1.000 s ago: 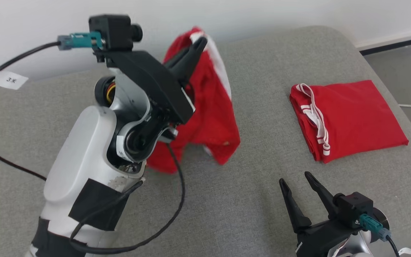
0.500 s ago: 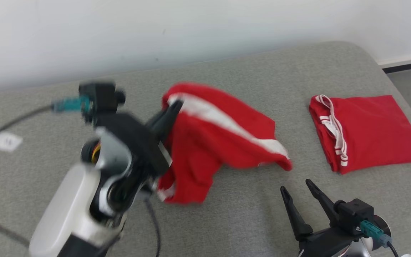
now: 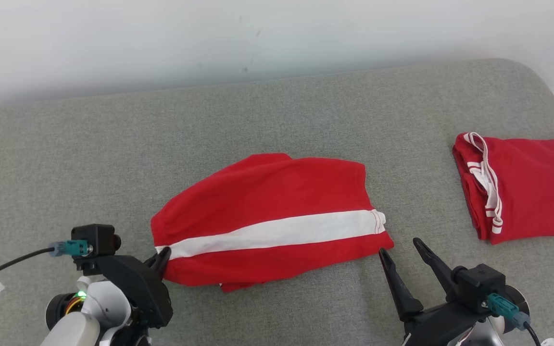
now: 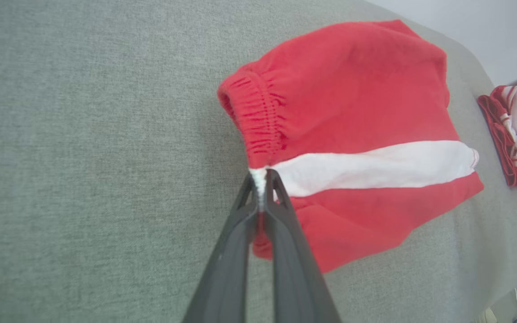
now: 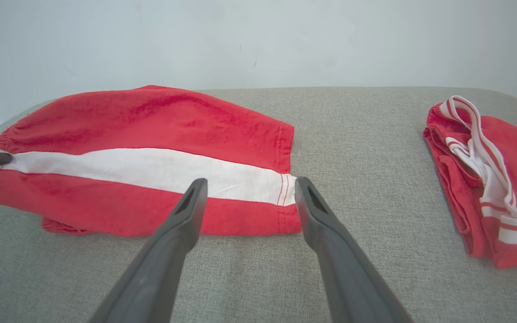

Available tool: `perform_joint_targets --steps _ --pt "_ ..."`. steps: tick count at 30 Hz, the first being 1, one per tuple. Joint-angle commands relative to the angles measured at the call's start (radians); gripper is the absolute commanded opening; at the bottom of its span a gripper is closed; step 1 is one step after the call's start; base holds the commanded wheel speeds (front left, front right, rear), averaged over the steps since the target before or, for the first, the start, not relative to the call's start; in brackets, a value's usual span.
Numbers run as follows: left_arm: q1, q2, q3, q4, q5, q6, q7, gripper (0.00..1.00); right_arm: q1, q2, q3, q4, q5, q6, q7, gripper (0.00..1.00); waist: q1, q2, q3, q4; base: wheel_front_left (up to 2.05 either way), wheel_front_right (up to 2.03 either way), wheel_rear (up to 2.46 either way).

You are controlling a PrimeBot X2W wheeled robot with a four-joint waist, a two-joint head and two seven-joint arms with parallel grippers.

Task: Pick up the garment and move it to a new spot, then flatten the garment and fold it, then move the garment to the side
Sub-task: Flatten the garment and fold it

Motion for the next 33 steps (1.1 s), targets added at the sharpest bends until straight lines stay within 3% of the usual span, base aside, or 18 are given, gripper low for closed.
perform_joint_targets --steps 1,4,5,6,7,15,23,33 --pt "0.006 -0.002 0.000 0.016 0.008 -0.001 -0.012 0.00 -0.007 -0.002 0.001 -0.001 -0.004 -0.002 0.001 1.00 0.0001 0.0000 0.001 0.002 0.00 0.00 0.00" --pt "-0.001 -0.002 0.000 0.048 0.016 0.004 -0.022 0.00 -0.006 -0.007 -0.001 0.001 0.000 -0.002 -0.002 1.00 0.0001 0.0000 -0.001 0.002 0.00 0.00 0.00" --pt "-0.003 -0.002 0.003 0.056 0.018 0.007 -0.028 0.25 -0.003 -0.008 -0.003 0.002 0.000 -0.002 -0.002 1.00 0.0001 0.0000 -0.002 0.002 0.00 0.00 0.00" --pt "-0.002 -0.002 0.003 0.064 0.019 0.006 -0.034 0.78 0.000 -0.009 -0.006 0.003 0.000 -0.002 -0.003 1.00 0.0001 0.0000 -0.004 0.001 0.00 0.00 0.00" --pt "0.002 -0.001 0.004 0.070 0.019 0.005 -0.041 1.00 0.002 -0.009 -0.008 0.003 0.000 -0.002 -0.003 1.00 0.0001 0.0000 -0.007 0.001 0.00 0.00 0.00" --pt "0.116 -0.024 0.070 0.060 0.003 -0.075 -0.279 1.00 0.027 -0.020 -0.069 -0.013 -0.012 -0.002 0.002 1.00 0.0001 0.0000 -0.042 0.024 0.00 0.00 0.00" --pt "0.215 -0.040 0.102 0.041 0.116 -0.117 -0.608 1.00 0.064 -0.030 -0.163 -0.049 -0.025 -0.002 0.013 1.00 0.0001 0.0000 -0.093 0.083 0.00 0.00 0.00" --pt "0.297 -0.069 0.149 -0.016 0.310 -0.079 -0.663 1.00 0.111 -0.025 -0.264 -0.096 -0.042 -0.002 0.027 1.00 0.0001 0.0000 -0.139 0.126 0.00 0.00 0.00"
